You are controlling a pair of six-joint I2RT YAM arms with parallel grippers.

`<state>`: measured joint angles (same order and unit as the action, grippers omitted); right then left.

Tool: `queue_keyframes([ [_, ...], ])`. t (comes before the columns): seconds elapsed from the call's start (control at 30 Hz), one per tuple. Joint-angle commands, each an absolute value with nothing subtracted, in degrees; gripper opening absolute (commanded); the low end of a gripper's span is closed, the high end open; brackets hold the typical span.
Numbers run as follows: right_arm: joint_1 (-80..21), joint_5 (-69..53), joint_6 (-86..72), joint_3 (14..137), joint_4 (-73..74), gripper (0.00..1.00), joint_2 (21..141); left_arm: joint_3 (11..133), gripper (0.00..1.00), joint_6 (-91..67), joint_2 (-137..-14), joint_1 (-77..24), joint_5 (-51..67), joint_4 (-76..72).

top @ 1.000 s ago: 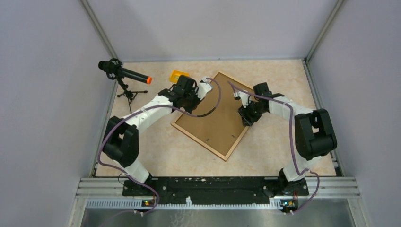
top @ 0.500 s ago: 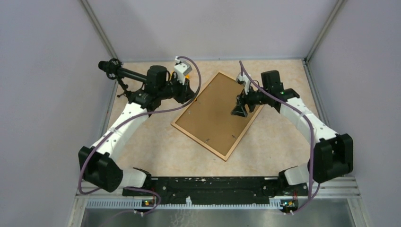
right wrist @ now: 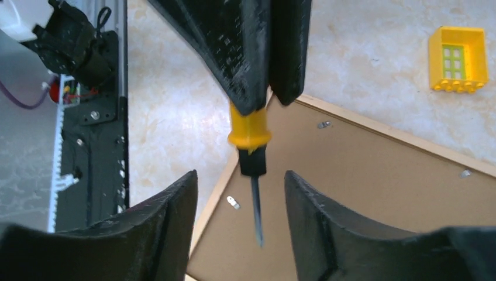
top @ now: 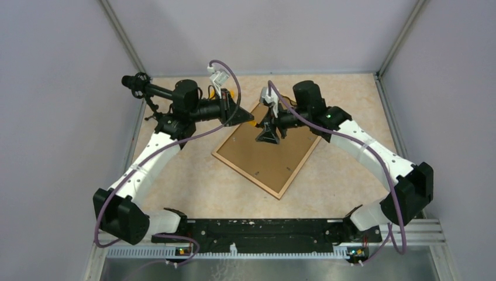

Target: Take the photo out of the frame

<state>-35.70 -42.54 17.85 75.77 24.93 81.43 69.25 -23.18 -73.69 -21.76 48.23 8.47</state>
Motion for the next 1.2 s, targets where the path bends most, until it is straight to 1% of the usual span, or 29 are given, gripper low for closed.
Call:
queue_keyframes([
  [0.0, -37.2, -41.3, 19.3, 80.3, 26.5, 0.42, 84.0, 65.8, 0.11, -31.2, -73.2, -21.2, 57.0, -3.1],
  [0.07, -37.2, -41.4, 19.4, 80.4, 26.9, 0.2, 83.9, 65.4, 0.14, -29.0, -72.8, -20.9, 57.2, -2.3],
  [0.1, -37.1, -41.0, 19.5, 80.5, 27.3, 0.09, 83.7, 65.5, 0.17, -26.9, -72.6, -20.8, 56.7, -0.7],
  [0.13, -37.2, -40.6, 19.7, 80.5, 27.9, 0.0, 83.3, 65.9, 0.27, -24.4, -72.5, -20.7, 56.5, 1.4],
  [0.17, -37.2, -40.5, 20.4, 80.6, 29.0, 0.0, 83.0, 66.5, 0.44, -21.5, -72.3, -20.6, 56.2, 4.4],
  [0.2, -37.1, -40.9, 21.4, 80.4, 30.1, 0.0, 82.7, 67.3, 0.59, -18.6, -72.2, -20.5, 55.7, 7.7],
  [0.23, -37.1, -41.5, 22.3, 80.4, 30.8, 0.0, 82.6, 67.5, 0.7, -16.5, -72.0, -20.5, 55.1, 9.8],
  [0.27, -37.2, -42.3, 23.2, 80.2, 31.6, 0.0, 82.4, 67.2, 0.76, -14.9, -71.8, -20.5, 55.0, 11.0],
  [0.33, -37.2, -44.0, 25.3, 80.2, 33.6, 0.0, 82.5, 66.7, 0.82, -12.7, -71.9, -20.4, 55.9, 12.9],
  [0.43, -37.8, -44.4, 28.8, 80.9, 37.3, 0.0, 83.2, 66.8, 0.83, -11.4, -74.0, -20.4, 59.8, 15.2],
  [0.5, -38.6, -44.1, 30.5, 81.3, 39.6, 0.0, 83.4, 67.7, 0.8, -10.1, -75.8, -20.5, 61.3, 17.3],
  [0.63, -40.1, -41.0, 31.7, 81.0, 41.1, 0.0, 83.3, 68.3, 0.7, -9.5, -78.5, -20.6, 65.2, 19.2],
  [0.73, -40.7, -38.8, 32.1, 81.1, 41.6, 0.0, 83.5, 68.0, 0.66, -10.1, -79.7, -20.6, 65.9, 19.5],
  [0.9, -41.6, -37.0, 32.9, 81.5, 42.3, 0.0, 84.2, 64.3, 0.53, -14.8, -79.2, -20.7, 67.3, 14.2],
  [1.17, -42.4, -34.9, 32.6, 82.6, 41.9, 0.0, 85.4, 62.6, 0.45, -17.0, -79.5, -20.8, 68.3, 11.8],
])
